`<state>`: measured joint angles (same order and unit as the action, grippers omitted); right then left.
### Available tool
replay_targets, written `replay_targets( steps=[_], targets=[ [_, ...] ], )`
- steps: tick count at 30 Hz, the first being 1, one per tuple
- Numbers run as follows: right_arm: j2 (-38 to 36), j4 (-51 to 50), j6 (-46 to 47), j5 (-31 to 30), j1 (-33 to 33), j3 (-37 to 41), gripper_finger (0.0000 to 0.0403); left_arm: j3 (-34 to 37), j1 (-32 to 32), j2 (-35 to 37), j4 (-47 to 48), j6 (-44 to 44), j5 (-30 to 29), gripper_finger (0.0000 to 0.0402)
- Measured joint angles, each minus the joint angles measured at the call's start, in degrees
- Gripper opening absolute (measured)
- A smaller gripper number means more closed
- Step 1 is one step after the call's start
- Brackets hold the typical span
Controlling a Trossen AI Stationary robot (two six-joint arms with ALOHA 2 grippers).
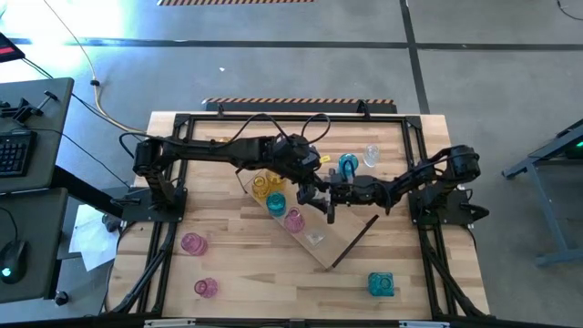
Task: Sort vases onto shelf
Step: Put the left crystal vase on the shelf
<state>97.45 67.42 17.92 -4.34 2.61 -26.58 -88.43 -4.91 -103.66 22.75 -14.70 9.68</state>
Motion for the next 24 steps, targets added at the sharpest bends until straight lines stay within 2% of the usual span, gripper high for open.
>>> replay_targets(
  steps=[10,16,24],
  targets=[
    [-0.04,-4.00,-0.38,0.31,1.73,-4.59,0.0216,0.03,0.00,0.31,-0.32,0.31,0.03,0.0000],
    [-0.79,-5.23,0.11,0.28,1.69,-4.62,0.0216,0.09,-0.07,1.61,-0.50,0.88,-0.24,0.0000],
    [-4.02,-11.64,-0.50,0.09,-0.51,-4.64,0.0216,0.10,-0.57,3.45,0.13,1.45,-1.51,0.0000]
  ],
)
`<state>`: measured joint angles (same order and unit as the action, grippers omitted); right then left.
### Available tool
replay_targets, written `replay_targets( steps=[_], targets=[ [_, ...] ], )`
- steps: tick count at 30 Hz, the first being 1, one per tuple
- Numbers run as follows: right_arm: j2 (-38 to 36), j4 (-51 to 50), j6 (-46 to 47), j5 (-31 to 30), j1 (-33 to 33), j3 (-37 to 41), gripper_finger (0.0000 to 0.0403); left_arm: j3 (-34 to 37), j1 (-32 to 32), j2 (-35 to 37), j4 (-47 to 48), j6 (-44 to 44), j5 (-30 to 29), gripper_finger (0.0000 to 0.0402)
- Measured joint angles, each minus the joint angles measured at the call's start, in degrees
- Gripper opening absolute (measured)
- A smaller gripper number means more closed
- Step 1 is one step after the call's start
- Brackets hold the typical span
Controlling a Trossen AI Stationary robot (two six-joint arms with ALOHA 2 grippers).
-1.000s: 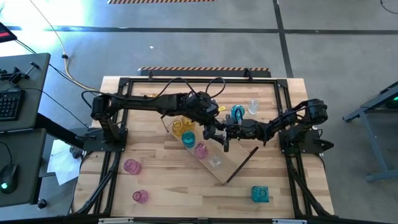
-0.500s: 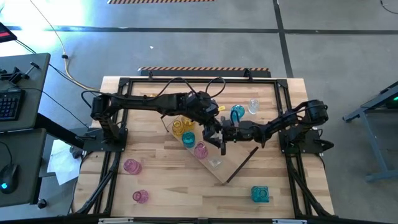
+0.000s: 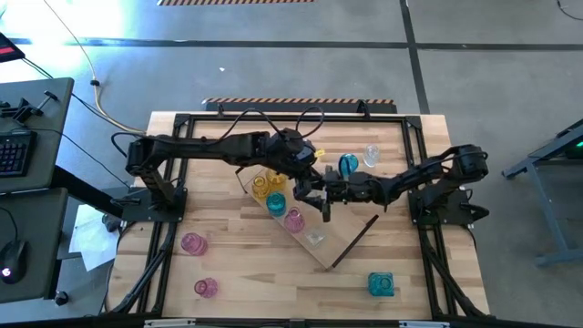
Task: Sort vases onto shelf
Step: Put the left crystal vase on the shelf
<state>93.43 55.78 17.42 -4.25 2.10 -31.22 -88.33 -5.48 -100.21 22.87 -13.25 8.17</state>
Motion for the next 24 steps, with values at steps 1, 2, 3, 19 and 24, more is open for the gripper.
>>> replay_targets(
  steps=[1,2,3,19,24],
  targets=[
    [-0.64,-0.64,-0.30,0.02,-0.21,0.00,0.0216,-0.06,-0.06,0.16,-0.64,0.01,-0.14,0.0000],
    [-1.36,-0.93,-0.75,0.02,-0.33,0.00,0.0216,-0.13,-0.08,0.34,-0.71,0.02,-0.18,0.0000],
    [-2.09,-0.80,-1.11,0.02,-0.42,0.00,0.0216,-0.09,-0.08,0.65,-0.20,0.02,-0.18,0.0000],
    [-16.24,-7.54,5.42,-0.17,-0.38,0.15,0.0215,0.00,-1.03,9.50,-0.03,0.41,-3.95,0.0000],
    [-23.16,-8.59,9.51,-3.71,0.27,0.13,0.0205,-0.07,-2.71,16.51,1.40,0.11,-6.32,0.0000]
  ],
)
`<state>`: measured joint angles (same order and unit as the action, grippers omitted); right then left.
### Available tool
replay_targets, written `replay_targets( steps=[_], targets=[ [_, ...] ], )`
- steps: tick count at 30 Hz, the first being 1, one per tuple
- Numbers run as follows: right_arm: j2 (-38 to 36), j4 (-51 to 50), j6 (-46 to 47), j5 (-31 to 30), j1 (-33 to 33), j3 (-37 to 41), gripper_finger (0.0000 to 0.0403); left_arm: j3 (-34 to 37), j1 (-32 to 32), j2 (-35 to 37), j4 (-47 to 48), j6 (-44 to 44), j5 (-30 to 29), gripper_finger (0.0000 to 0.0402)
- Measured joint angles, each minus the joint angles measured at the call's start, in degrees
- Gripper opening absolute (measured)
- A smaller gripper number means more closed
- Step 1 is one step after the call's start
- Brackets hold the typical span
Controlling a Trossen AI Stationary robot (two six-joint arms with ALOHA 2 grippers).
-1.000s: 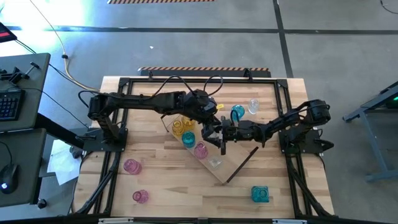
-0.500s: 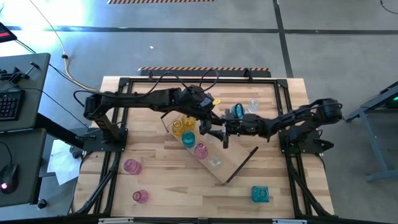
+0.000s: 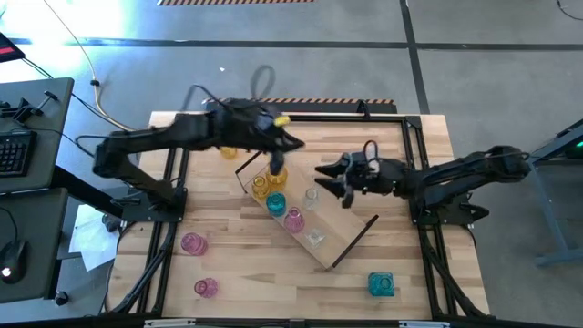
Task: Sort vases onto shelf
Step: Put the left crystal vase on the shelf
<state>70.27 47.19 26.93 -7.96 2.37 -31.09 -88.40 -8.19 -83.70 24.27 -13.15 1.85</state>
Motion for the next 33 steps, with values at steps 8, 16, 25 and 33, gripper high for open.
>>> replay_targets(
  steps=[8,16,25,33],
  targets=[
    [-6.11,-25.74,-1.13,-5.08,-0.28,-11.62,0.0088,0.00,-1.42,10.99,13.95,2.95,-12.09,0.0000],
    [3.57,-60.25,-6.96,-5.51,-2.34,-37.54,0.0021,0.48,-1.55,18.73,23.71,1.35,-22.06,0.0000],
    [21.02,-75.59,1.96,3.68,-5.93,-58.28,0.0006,0.50,-1.57,23.95,32.85,1.25,-25.46,0.0000],
    [38.58,-103.12,5.65,10.37,-7.30,-79.62,0.0002,0.50,-1.55,25.22,33.44,2.50,-25.03,0.0000]
  ],
)
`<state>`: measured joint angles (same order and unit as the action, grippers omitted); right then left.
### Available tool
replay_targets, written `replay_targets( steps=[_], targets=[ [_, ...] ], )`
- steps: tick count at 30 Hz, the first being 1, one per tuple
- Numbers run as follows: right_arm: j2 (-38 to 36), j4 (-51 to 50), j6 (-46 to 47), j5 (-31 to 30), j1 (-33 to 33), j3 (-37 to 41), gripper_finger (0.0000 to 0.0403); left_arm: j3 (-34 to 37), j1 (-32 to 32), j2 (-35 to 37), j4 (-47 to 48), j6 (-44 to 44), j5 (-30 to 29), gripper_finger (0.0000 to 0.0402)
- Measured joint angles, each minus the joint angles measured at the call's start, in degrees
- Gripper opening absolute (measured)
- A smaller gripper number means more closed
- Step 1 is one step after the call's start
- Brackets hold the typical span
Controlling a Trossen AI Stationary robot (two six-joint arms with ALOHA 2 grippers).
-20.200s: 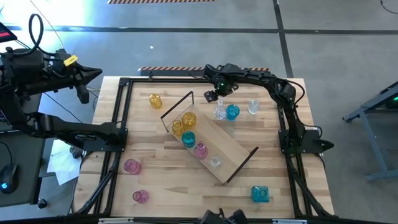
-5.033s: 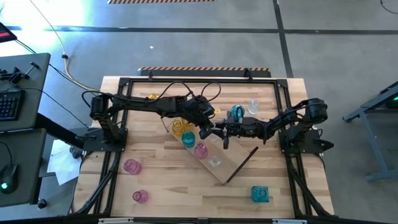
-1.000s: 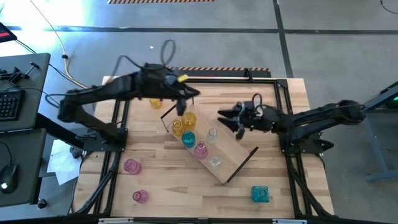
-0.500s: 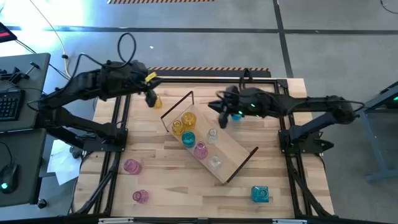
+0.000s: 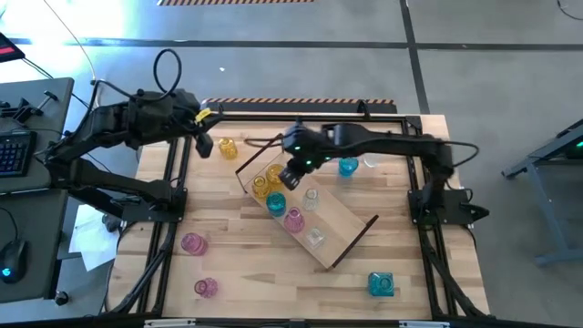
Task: Sort vases onto shelf
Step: Put the left crystal vase on the shelf
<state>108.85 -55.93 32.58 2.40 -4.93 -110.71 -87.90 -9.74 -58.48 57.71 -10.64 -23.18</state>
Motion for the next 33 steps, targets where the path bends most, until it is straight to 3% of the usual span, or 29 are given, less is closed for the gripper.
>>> replay_targets(
  steps=[8,18,29,33],
  targets=[
    [10.82,-9.87,-2.58,3.47,0.18,-13.39,0.0000,0.00,0.00,0.02,1.24,1.48,0.46,0.0000],
    [11.64,-17.10,-7.77,5.40,0.20,-13.28,0.0000,0.00,0.00,0.23,1.70,3.84,1.58,0.0000],
    [12.79,-18.51,-9.66,11.12,0.00,-13.28,0.0000,-0.01,0.00,0.22,1.70,4.91,1.60,0.0000],
    [14.23,-18.92,-10.58,10.09,0.00,-13.18,0.0000,-0.01,0.02,0.22,1.68,4.90,1.61,0.0000]
  ],
)
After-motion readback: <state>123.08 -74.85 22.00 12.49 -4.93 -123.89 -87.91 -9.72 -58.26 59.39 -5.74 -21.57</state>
